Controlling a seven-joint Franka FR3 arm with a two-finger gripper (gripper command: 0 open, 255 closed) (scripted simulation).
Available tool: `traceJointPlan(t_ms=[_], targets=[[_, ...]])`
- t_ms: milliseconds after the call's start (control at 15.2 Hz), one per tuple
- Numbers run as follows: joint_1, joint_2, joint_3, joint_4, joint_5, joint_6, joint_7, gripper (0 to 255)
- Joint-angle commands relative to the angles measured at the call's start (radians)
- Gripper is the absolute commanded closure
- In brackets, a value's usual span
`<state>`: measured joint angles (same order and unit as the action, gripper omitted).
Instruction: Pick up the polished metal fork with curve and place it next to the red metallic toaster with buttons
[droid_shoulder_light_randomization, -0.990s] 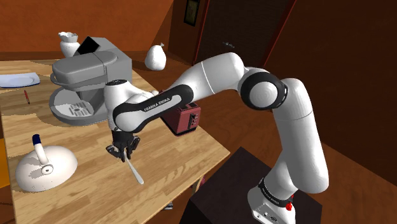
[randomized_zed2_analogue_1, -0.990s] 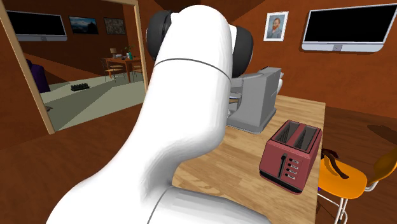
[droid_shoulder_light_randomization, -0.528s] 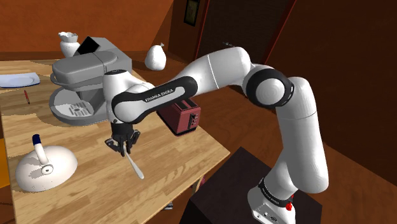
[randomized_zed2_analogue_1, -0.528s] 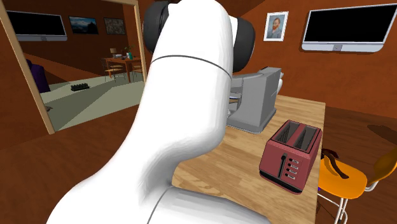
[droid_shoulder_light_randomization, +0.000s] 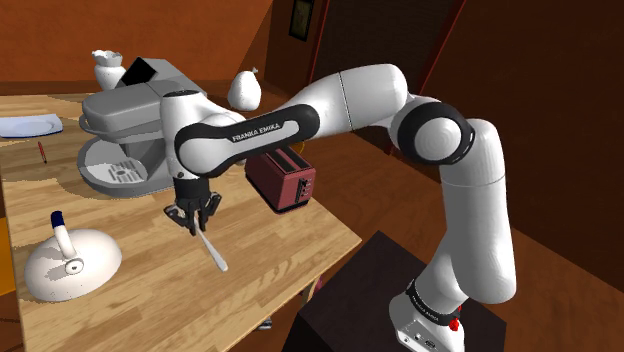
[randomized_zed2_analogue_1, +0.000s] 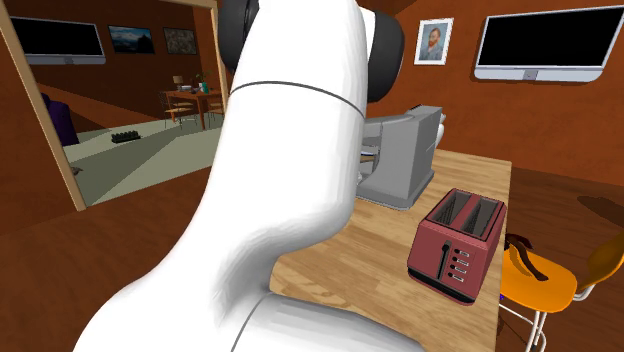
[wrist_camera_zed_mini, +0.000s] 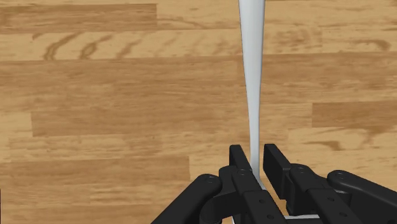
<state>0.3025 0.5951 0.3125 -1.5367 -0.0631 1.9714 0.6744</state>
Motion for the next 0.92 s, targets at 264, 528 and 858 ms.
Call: traceJointPlan(t_ms=[264, 528, 858], targets=[[-0.002, -0.031, 0.006, 0.034, 0.008, -0.064, 0.001, 255], [-0.003, -0.049, 0.009, 0.060, 0.013, -0.108, 0.001, 255], [-0.042, -0.119, 0.008, -0.016, 0.029, -0.103, -0.035, 255]])
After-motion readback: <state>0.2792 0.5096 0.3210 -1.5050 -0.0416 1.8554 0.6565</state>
